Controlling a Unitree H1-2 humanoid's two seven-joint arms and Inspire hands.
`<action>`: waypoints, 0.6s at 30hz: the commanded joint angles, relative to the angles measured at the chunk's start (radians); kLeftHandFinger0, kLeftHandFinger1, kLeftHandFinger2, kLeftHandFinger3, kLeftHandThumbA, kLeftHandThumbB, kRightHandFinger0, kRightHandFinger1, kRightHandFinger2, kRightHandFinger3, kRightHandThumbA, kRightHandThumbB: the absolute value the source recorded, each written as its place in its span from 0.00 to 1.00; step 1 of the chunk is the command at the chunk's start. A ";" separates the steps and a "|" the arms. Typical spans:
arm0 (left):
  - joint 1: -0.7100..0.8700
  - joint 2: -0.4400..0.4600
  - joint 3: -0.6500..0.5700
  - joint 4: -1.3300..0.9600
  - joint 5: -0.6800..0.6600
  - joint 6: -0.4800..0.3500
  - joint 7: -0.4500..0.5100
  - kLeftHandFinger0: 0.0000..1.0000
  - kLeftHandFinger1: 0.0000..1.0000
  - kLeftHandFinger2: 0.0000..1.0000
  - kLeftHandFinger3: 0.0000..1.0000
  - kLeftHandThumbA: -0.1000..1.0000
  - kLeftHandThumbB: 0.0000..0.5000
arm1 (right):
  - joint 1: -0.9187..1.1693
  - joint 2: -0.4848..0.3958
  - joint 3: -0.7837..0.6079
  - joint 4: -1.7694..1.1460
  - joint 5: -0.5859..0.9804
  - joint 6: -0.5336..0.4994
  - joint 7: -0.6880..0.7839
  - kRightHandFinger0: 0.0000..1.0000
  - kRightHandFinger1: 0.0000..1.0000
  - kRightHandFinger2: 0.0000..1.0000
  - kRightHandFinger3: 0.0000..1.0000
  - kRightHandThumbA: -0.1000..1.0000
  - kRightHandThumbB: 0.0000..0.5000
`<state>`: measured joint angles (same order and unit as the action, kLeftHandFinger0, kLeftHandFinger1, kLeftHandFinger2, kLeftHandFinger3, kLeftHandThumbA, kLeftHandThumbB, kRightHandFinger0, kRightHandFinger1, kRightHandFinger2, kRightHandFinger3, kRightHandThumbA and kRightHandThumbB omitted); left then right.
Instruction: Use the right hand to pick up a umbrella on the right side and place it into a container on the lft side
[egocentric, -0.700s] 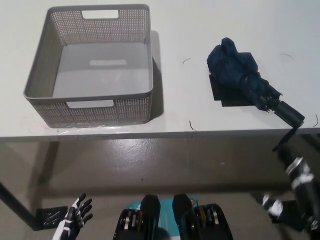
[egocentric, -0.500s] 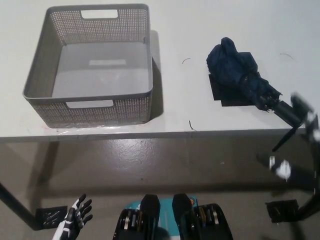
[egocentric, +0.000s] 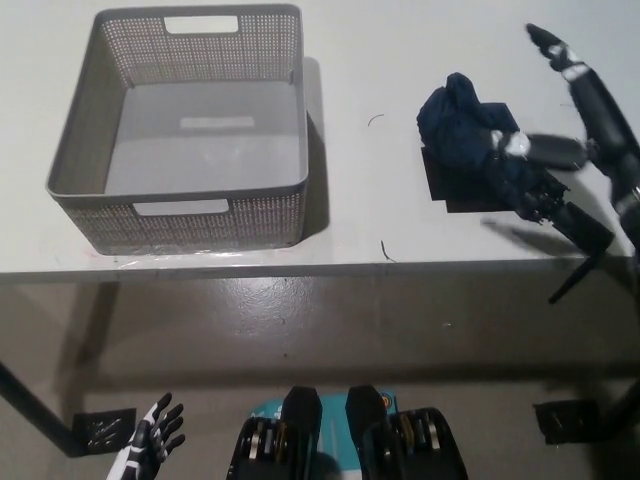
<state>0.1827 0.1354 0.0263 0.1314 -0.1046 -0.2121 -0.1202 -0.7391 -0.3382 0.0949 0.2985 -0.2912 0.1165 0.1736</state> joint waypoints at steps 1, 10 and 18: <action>0.014 0.013 0.012 -0.028 -0.016 -0.073 -0.018 1.00 1.00 1.00 1.00 1.00 0.42 | -0.323 -0.032 0.122 0.432 -0.140 0.092 0.019 1.00 1.00 1.00 1.00 0.94 0.82; 0.021 0.012 0.013 -0.044 -0.020 -0.071 -0.018 1.00 1.00 1.00 1.00 1.00 0.45 | -0.501 0.006 0.272 0.895 -0.188 0.027 -0.029 1.00 1.00 1.00 1.00 0.99 0.79; 0.016 0.009 0.016 -0.051 -0.009 -0.068 -0.007 1.00 1.00 1.00 1.00 1.00 0.45 | -0.536 0.025 0.372 1.051 -0.204 0.014 -0.051 1.00 1.00 1.00 1.00 0.94 0.92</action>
<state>0.1877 0.1347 0.0281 0.1221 -0.1048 -0.2161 -0.1200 -1.1330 -0.3146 0.4129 1.2786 -0.4147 0.1421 0.1681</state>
